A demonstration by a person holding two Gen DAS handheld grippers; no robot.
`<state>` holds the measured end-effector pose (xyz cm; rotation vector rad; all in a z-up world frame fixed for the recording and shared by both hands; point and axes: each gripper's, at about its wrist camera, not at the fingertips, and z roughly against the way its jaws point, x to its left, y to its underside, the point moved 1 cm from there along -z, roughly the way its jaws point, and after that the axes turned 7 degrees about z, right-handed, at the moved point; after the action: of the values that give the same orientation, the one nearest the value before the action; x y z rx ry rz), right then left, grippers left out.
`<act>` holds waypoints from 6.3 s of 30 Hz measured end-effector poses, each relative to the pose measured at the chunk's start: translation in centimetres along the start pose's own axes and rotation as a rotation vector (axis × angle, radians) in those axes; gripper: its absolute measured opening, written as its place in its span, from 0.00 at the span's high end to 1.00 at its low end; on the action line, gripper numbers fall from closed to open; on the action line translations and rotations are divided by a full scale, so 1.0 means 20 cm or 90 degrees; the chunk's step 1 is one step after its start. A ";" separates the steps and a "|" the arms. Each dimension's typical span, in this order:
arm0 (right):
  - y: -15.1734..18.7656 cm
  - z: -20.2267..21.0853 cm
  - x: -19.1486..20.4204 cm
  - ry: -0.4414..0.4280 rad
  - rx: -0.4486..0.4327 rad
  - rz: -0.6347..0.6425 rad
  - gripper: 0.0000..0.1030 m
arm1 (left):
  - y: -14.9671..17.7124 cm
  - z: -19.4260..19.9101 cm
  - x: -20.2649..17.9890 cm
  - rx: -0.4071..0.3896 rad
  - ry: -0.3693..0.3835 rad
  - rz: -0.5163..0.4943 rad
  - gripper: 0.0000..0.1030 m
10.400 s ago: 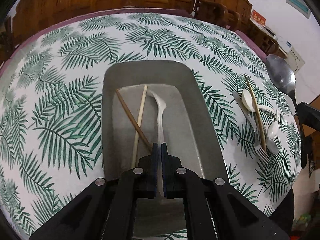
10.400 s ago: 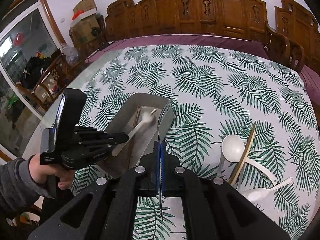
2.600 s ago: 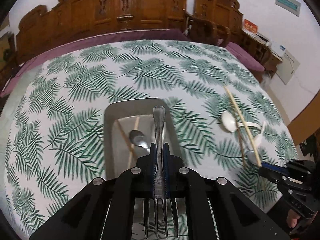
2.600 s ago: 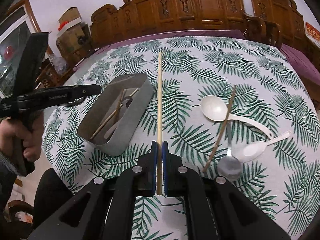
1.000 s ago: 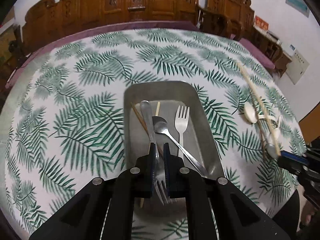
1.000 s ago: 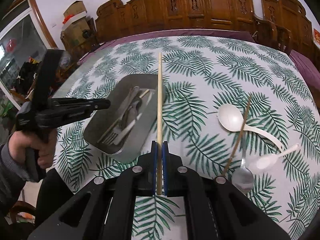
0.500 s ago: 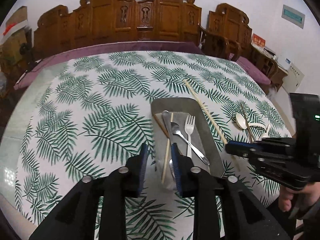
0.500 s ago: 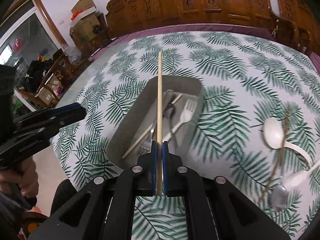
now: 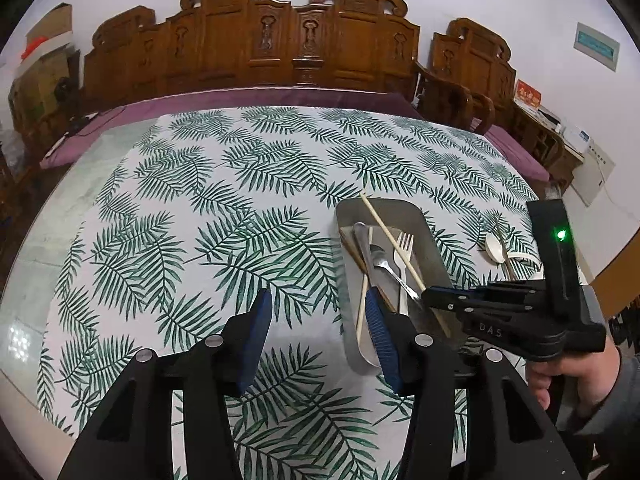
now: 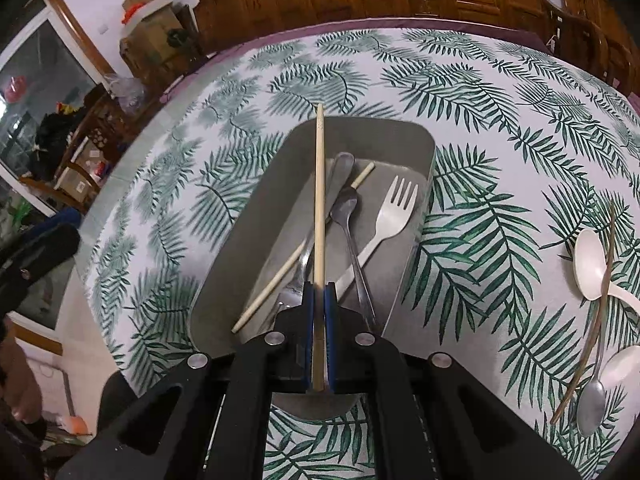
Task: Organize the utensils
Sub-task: 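Lower the wooden chopstick into the grey tray and open the right tool, then grasp a dark wooden chopstick from the pile with the left tool, then grasp a metal spoon by its handle with the right tool and lift it, then carry the chopstick over the grey tray with the left tool while the right tool carries the spoon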
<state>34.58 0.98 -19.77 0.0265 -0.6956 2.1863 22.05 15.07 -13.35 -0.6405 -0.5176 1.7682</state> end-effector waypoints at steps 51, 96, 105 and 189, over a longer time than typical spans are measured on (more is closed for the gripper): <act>0.70 0.68 -0.84 0.129 -0.107 -0.081 0.91 | 0.11 -0.36 -0.93 0.074 0.095 -0.132 0.54; 0.69 0.60 -0.98 0.104 -0.107 -0.086 0.85 | 0.16 -0.91 -1.32 0.202 0.129 -0.181 0.96; 0.54 0.47 -0.96 0.103 -0.083 -0.060 0.80 | 0.17 -0.74 -1.15 0.180 0.124 -0.153 0.96; 0.29 0.51 -0.96 0.273 -0.012 0.015 0.93 | 0.12 -0.31 -0.64 0.087 0.100 -0.067 0.96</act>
<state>40.99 -20.58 -18.62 -0.4487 -0.4728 2.1090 27.14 2.25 -17.47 -0.6385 -0.3147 1.6240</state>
